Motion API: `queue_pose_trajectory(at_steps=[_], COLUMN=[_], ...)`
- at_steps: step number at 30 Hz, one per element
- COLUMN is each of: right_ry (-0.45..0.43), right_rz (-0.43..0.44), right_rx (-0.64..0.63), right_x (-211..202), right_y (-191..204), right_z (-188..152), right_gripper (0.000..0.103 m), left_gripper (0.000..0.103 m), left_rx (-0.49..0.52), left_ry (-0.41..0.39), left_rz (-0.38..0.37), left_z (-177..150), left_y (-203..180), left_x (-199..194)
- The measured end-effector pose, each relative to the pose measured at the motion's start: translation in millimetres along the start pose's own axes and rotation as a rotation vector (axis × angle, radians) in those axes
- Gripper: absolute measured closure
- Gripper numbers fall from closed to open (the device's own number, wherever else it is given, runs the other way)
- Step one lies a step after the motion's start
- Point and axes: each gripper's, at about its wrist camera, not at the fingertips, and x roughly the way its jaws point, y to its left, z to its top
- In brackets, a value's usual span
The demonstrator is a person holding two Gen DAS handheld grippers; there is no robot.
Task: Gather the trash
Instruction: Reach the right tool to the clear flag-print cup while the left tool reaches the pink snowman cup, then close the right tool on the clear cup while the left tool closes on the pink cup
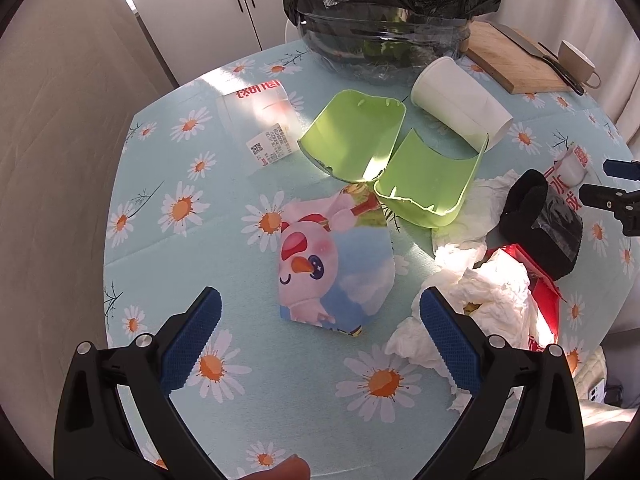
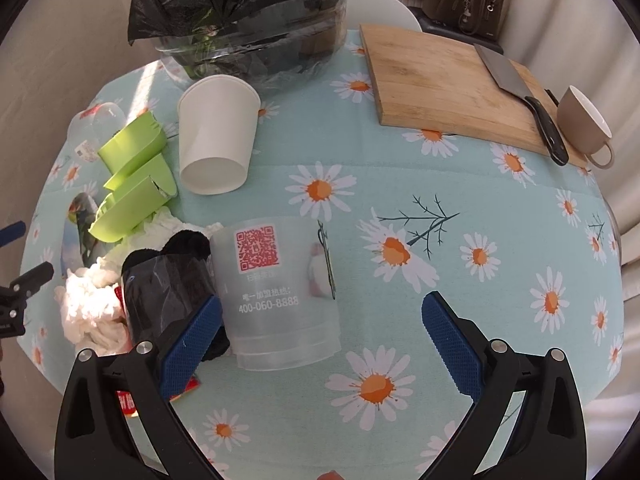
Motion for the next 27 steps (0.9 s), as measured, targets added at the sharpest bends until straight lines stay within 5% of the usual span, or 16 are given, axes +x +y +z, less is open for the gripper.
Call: queue_pose_trajectory(at_steps=[14,20,27], right_ry=[0.148,0.137,0.131], right_rz=[-0.050,-0.043,-0.046], right_rx=[0.051,0.076,0.087], right_x=[56.1,60.7,64.2], right_y=[-9.5,-13.9,-14.2], right_z=[18.3,21.7,24.9], right_gripper=[0.008,0.006,0.006], left_gripper=[0.004,0.005,0.004], left_rx=[0.104,0.018,0.040], left_ry=[0.130,0.135,0.077], left_rz=[0.017,-0.145,-0.144], left_z=[16.0,16.0,8.8], left_y=[4.9,31.7,31.6], left_x=[62.7,70.6,63.0])
